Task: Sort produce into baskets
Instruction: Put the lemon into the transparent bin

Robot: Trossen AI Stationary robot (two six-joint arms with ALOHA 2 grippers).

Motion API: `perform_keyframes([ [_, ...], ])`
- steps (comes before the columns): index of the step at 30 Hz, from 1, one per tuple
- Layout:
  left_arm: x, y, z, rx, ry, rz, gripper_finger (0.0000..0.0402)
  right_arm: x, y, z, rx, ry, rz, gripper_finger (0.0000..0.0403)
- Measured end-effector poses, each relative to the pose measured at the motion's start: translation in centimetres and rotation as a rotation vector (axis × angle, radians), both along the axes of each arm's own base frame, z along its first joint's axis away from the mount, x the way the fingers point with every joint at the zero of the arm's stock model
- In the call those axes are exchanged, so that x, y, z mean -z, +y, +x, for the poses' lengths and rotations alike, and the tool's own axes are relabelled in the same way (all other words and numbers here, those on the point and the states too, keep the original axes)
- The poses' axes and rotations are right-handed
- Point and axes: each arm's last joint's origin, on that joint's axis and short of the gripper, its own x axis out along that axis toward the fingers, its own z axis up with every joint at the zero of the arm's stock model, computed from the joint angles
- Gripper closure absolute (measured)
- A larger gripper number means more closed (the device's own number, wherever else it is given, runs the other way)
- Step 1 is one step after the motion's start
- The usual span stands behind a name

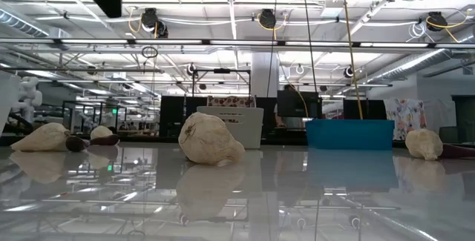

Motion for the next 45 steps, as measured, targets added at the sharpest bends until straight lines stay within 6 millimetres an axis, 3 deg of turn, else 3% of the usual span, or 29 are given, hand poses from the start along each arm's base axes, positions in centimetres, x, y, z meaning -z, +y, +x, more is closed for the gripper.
perform_keyframes([
  [11,-0.2,1.1,1.1,0.040,-0.065,0.050,0.0128,-1.3,1.0,2.8,-0.071,-0.307,0.026,0.0177],
  [23,-0.1,1.8,1.2,0.150,-0.042,0.070,0.0128,-2.4,0.9,9.0,-0.238,-0.631,-0.045,0.0177],
  [29,-0.4,2.4,0.0,0.189,0.038,0.110,0.0128,-1.7,0.5,12.4,-0.239,-0.751,-0.069,0.0177],
  [45,-2.9,3.7,-4.7,0.213,0.169,0.290,0.0128,2.1,-0.7,21.0,-0.188,-0.994,-0.014,0.0176],
])
